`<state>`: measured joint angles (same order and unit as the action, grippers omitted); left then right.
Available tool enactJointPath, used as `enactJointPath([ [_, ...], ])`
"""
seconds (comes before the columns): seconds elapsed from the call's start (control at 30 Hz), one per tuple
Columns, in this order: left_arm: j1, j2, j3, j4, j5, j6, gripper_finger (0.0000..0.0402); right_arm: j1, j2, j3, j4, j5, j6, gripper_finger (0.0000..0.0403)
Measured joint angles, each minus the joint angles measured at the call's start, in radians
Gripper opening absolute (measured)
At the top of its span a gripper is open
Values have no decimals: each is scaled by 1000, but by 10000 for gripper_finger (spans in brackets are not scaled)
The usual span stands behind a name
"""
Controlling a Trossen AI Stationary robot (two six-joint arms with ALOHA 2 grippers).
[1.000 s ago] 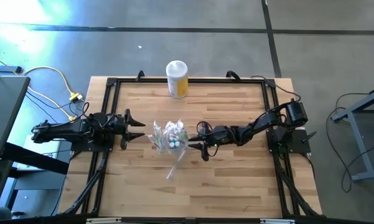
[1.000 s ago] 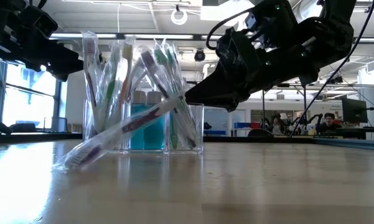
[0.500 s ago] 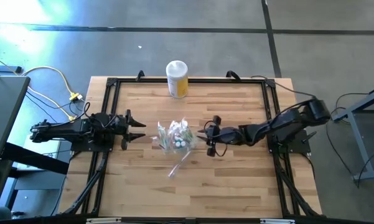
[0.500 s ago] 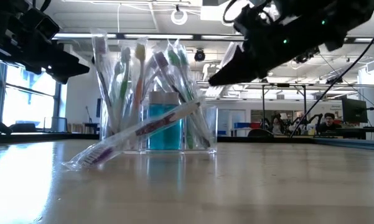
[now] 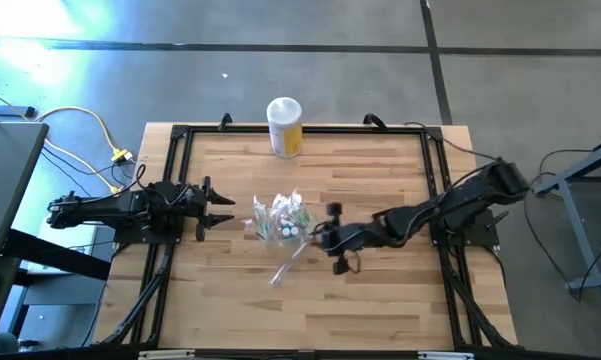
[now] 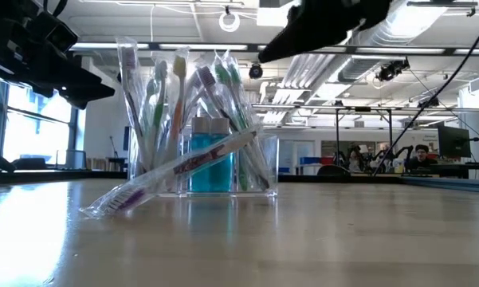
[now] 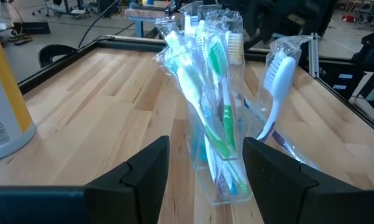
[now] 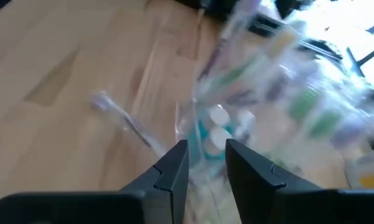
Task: Pick & Place toothbrushing station
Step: Put the violet toothbrush into the transparent organizer
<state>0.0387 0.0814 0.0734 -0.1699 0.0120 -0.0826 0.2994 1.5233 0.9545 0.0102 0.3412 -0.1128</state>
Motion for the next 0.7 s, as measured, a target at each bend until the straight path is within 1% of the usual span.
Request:
enactJointPath([
  [0.07, 0, 0, 0, 0, 0, 0, 200, 13, 59, 77, -65, -5, -15, 101],
  [0.13, 0, 0, 0, 0, -1, 0, 200, 16, 120, 155, -122, -1, -16, 113],
  [0.27, 0, 0, 0, 0, -3, 4, 200, 22, 229, 281, -221, 0, -23, 157],
  [0.37, 0, 0, 0, 0, -3, 26, 200, 22, 280, 349, -268, -2, -87, 195],
  [0.47, 0, 0, 0, 0, -3, 33, 200, 25, 313, 404, -307, -3, -198, 222],
  [0.6, 0, 0, 0, 0, -3, 33, 200, 35, 319, 432, -316, -2, -331, 229],
  [0.7, 0, 0, 0, 0, -3, 33, 200, 35, 319, 434, -323, -1, -340, 224],
])
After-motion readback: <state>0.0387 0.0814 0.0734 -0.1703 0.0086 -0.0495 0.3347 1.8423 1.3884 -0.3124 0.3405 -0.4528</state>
